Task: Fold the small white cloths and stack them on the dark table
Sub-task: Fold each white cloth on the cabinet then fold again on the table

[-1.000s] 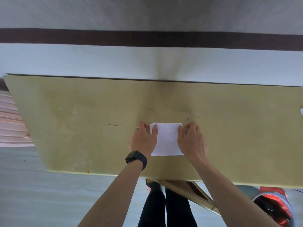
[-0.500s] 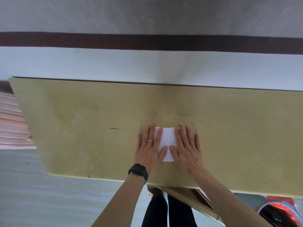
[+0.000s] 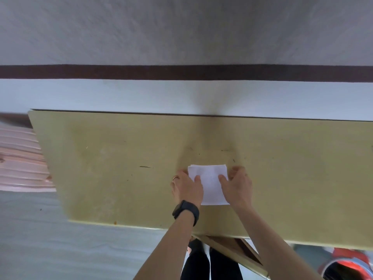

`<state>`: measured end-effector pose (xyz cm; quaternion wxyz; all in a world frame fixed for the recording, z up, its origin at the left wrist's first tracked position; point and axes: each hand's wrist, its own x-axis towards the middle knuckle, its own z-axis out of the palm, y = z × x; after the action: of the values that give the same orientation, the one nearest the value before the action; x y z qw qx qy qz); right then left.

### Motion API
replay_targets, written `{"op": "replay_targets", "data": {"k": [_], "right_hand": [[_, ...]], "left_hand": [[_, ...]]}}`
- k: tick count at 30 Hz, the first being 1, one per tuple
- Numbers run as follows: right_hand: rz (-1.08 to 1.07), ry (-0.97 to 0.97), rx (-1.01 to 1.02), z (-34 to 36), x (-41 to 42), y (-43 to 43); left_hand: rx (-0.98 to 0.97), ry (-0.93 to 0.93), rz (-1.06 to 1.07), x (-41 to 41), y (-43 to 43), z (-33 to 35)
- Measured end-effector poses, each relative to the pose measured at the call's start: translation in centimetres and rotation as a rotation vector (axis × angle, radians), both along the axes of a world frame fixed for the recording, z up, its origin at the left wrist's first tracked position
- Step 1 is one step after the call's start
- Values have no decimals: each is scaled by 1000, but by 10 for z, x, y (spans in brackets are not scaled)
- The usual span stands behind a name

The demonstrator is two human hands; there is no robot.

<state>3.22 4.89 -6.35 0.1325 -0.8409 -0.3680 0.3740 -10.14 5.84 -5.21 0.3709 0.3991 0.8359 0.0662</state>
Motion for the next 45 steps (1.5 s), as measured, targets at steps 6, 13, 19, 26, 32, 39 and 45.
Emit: {"op": "replay_targets", "data": {"k": [6, 13, 19, 26, 32, 39, 45], "right_hand": [[-93, 111, -168, 12, 0, 18], [39, 268, -161, 29, 13, 17], [2, 381, 164, 93, 21, 13], [166, 476, 615, 262, 9, -2], [291, 493, 938, 381, -35, -30], [550, 634, 1141, 465, -103, -98], [881, 1015, 776, 476, -173, -187]], "left_hand": [[-100, -125, 137, -2, 14, -1], [-32, -365, 225, -12, 11, 19], [200, -513, 151, -34, 10, 88], [616, -591, -39, -69, -8, 259], [972, -591, -27, -97, -61, 391], [1288, -316, 149, -134, -172, 459], [1385, -46, 438, -174, -313, 472]]}}
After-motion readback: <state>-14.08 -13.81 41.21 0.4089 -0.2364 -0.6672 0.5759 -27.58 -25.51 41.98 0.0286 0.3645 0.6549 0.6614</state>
